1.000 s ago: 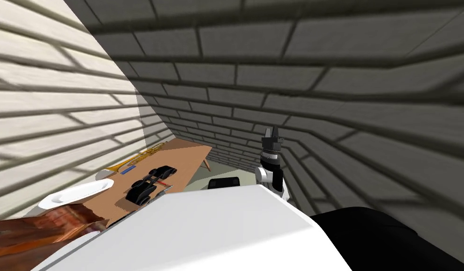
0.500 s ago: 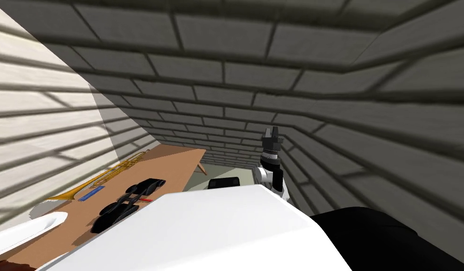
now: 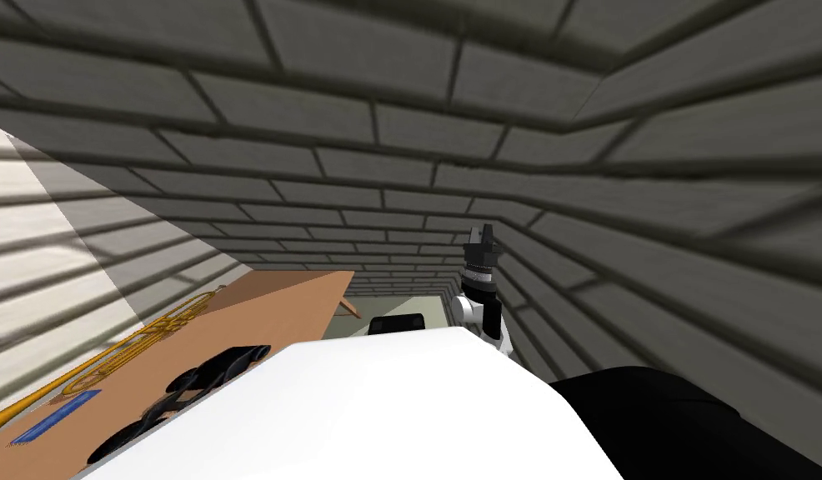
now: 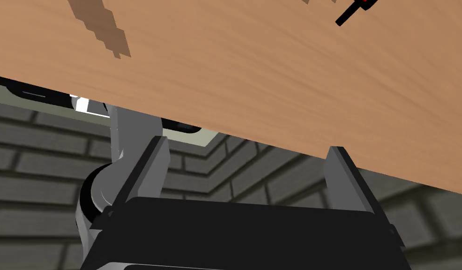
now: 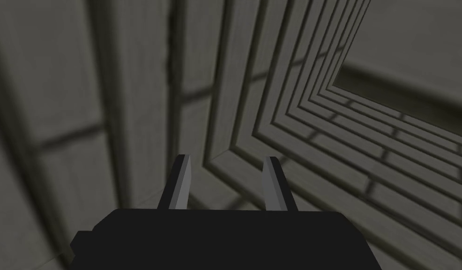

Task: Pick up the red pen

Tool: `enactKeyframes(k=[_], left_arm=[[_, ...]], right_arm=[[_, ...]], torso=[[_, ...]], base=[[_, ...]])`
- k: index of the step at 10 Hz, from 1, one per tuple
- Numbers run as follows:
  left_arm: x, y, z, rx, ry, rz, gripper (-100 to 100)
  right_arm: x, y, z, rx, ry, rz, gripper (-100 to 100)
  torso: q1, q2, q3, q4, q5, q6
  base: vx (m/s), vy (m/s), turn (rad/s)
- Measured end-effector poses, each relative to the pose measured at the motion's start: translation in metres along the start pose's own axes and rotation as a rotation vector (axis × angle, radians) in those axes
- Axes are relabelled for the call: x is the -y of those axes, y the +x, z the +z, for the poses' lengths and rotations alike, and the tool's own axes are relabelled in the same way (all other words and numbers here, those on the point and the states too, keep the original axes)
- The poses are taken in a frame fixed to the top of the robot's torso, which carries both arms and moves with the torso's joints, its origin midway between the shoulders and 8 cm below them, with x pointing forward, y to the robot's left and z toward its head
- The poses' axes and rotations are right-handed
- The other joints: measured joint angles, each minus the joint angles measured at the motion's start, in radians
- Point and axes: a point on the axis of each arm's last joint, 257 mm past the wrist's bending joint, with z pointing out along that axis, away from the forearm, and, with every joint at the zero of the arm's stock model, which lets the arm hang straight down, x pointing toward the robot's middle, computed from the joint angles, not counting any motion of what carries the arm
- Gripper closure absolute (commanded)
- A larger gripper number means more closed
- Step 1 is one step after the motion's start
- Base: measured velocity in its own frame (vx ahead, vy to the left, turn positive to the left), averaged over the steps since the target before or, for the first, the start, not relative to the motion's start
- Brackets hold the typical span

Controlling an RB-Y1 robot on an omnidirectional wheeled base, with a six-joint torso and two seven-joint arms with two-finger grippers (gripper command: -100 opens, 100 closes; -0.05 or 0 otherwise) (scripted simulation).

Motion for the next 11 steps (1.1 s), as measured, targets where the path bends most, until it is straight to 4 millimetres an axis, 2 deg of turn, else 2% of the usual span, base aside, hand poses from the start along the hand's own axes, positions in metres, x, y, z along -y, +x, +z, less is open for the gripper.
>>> enactKeyframes(k=[3,4,5,8,11], left_arm=[[0.025,0.034,-0.007,-0.081,0.061,0.081,-100],[0.034,0.044,-0.009,-0.107,0.087,0.112,-100],[0.047,0.058,-0.017,-0.14,0.12,0.149,-100],[0.069,0.089,-0.022,-0.197,0.184,0.22,-100],[0.081,0.103,-0.034,-0.234,0.232,0.278,-100]], right_arm=[[0.0,0.0,0.0,0.0,0.0,0.0,0],[0.0,0.0,0.0,0.0,0.0,0.0,0],[0.0,0.0,0.0,0.0,0.0,0.0,0],[0.0,0.0,0.0,0.0,0.0,0.0,0],[0.0,0.0,0.0,0.0,0.0,0.0,0]], torso=[[-0.001,0.001,0.001,0.0,0.0,-0.002],[-0.001,0.001,0.001,0.0,0.0,-0.001],[-0.001,0.0,0.0,0.0,0.0,0.0],[-0.001,0.0,0.0,0.0,0.0,-0.001],[-0.001,0.001,0.001,0.0,0.0,-0.001]], base=[[0.031,0.011,-0.165],[0.048,0.008,-0.422],[0.037,0.025,-0.094],[0.034,0.016,-0.148],[0.025,0.012,-0.119]])
